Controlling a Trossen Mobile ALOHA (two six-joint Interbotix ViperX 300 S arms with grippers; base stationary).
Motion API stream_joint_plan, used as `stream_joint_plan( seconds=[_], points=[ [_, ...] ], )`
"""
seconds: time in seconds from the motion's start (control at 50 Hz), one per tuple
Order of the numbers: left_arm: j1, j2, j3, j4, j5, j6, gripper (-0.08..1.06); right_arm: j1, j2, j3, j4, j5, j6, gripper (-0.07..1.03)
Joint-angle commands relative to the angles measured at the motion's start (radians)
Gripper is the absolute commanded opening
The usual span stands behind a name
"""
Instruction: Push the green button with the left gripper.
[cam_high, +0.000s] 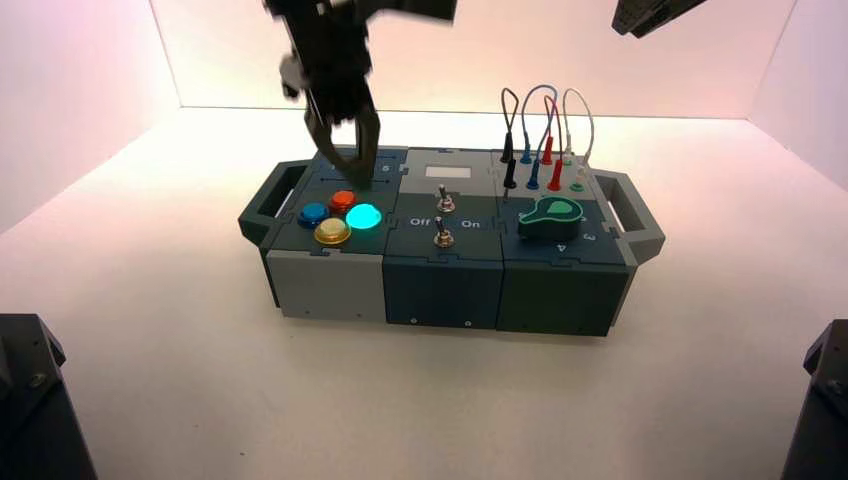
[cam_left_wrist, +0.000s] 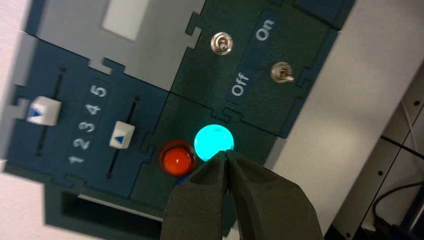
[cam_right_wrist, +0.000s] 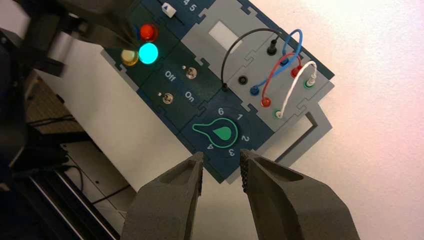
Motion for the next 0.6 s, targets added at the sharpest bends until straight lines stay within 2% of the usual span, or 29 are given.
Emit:
stream_joint_plan(
  seconds=[0.02, 0.16, 0.6],
  points=[
    [-0.003, -0.071, -0.023, 0.012, 0.017, -0.002, -0.03, -0.002, -0.012, -0.023, -0.006, -0.005, -0.005, 0.41],
    [-0.002, -0.104, -0.012, 0.02, 0.029, 0.0, -0.03, 0.0, -0.028, -0.009, -0.005, -0.006, -0.002, 0.41],
    [0.003, -0.114, 0.008, 0.018, 0.008, 0.002, -0.03, 0.002, -0.115, 0.054, -0.005, -0.006, 0.003, 0.41]
  ],
)
